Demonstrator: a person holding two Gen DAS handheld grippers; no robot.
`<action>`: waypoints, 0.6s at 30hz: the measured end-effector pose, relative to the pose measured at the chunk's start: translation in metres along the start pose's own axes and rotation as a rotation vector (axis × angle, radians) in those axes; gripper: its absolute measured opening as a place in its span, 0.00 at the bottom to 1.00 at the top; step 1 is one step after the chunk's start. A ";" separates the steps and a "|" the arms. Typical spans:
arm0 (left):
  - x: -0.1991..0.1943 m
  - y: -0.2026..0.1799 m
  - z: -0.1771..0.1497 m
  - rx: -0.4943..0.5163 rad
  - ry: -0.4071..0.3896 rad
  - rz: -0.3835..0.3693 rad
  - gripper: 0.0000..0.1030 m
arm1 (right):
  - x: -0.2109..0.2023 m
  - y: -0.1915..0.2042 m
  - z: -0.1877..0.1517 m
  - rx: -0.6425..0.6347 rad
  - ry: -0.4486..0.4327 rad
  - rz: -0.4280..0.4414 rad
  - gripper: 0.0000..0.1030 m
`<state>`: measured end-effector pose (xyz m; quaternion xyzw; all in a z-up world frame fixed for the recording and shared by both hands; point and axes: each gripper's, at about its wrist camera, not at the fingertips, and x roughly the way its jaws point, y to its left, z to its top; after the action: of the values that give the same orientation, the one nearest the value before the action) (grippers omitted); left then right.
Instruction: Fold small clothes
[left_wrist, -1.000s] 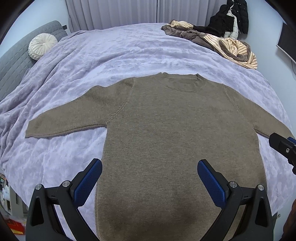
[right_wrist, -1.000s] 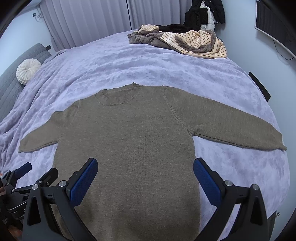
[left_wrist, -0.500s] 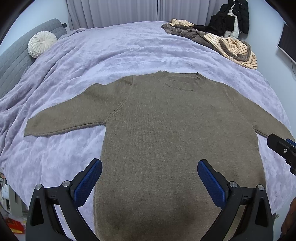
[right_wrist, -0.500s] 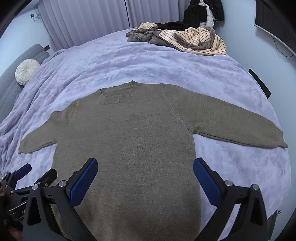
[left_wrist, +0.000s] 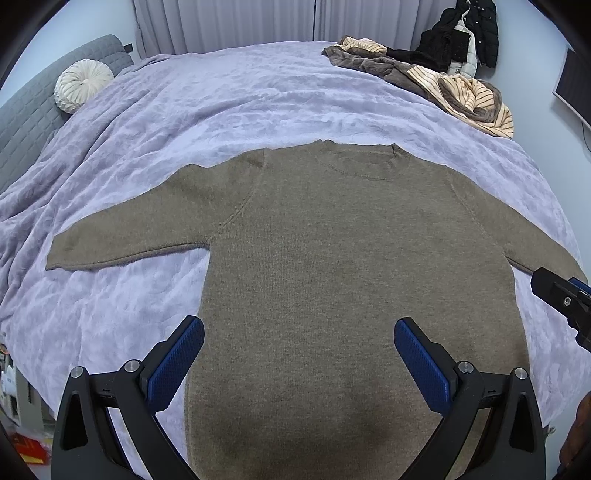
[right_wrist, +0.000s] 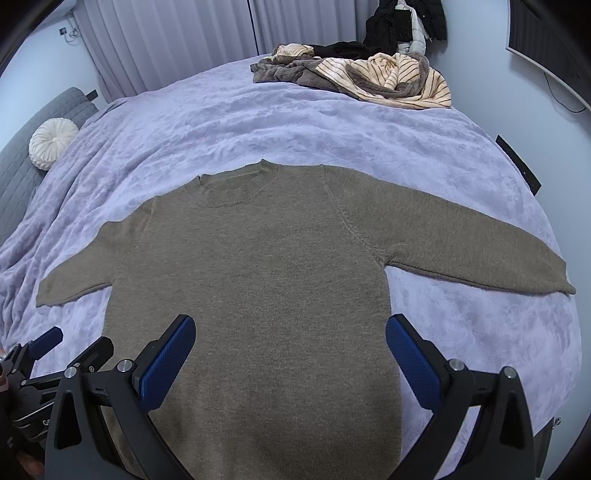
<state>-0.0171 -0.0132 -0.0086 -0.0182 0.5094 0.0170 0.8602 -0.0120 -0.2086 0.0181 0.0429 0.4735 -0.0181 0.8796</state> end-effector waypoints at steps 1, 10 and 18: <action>0.001 0.001 0.000 0.000 0.004 -0.001 1.00 | 0.001 0.000 0.000 0.000 0.001 0.000 1.00; 0.003 0.001 -0.001 0.001 0.009 -0.003 1.00 | 0.007 -0.002 -0.001 0.011 0.016 -0.003 1.00; 0.005 0.000 0.000 0.002 0.013 -0.004 1.00 | 0.011 -0.001 -0.001 0.015 0.027 -0.007 1.00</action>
<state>-0.0150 -0.0126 -0.0130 -0.0185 0.5152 0.0149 0.8568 -0.0068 -0.2095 0.0084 0.0482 0.4855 -0.0244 0.8726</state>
